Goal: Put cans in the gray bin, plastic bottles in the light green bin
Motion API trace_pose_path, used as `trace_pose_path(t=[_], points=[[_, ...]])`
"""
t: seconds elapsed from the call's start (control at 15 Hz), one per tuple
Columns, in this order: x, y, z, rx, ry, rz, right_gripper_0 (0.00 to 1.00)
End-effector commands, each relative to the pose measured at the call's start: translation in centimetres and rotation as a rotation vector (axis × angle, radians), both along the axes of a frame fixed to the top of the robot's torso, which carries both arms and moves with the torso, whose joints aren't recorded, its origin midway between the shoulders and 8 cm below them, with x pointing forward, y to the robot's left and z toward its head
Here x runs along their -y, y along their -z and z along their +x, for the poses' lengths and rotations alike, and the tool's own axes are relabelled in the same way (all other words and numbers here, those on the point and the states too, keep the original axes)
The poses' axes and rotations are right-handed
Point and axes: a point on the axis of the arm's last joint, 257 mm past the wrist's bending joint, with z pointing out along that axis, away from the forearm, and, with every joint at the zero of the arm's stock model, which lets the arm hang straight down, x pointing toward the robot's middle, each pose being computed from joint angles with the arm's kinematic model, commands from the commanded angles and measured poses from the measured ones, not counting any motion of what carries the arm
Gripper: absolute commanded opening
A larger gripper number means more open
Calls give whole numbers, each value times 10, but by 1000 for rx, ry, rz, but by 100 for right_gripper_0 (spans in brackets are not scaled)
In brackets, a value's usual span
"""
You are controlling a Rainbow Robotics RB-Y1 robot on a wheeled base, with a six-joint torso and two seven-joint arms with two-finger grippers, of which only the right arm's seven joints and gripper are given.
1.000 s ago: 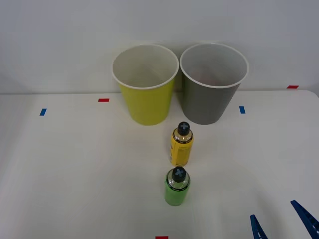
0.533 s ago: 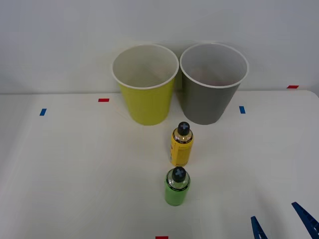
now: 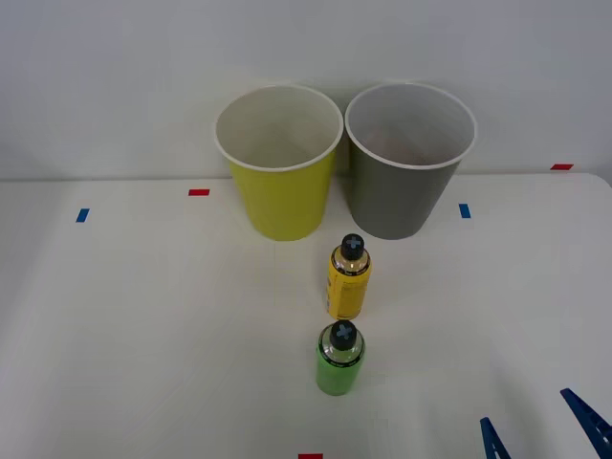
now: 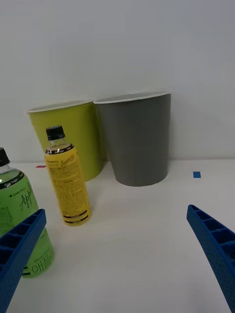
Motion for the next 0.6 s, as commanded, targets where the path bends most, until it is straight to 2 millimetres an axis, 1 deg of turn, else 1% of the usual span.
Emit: trace_pose_path(t=[0.07, 0.6], points=[[0, 2, -1, 8, 6, -55, 100], [7, 2, -2, 9, 28, -76, 100]])
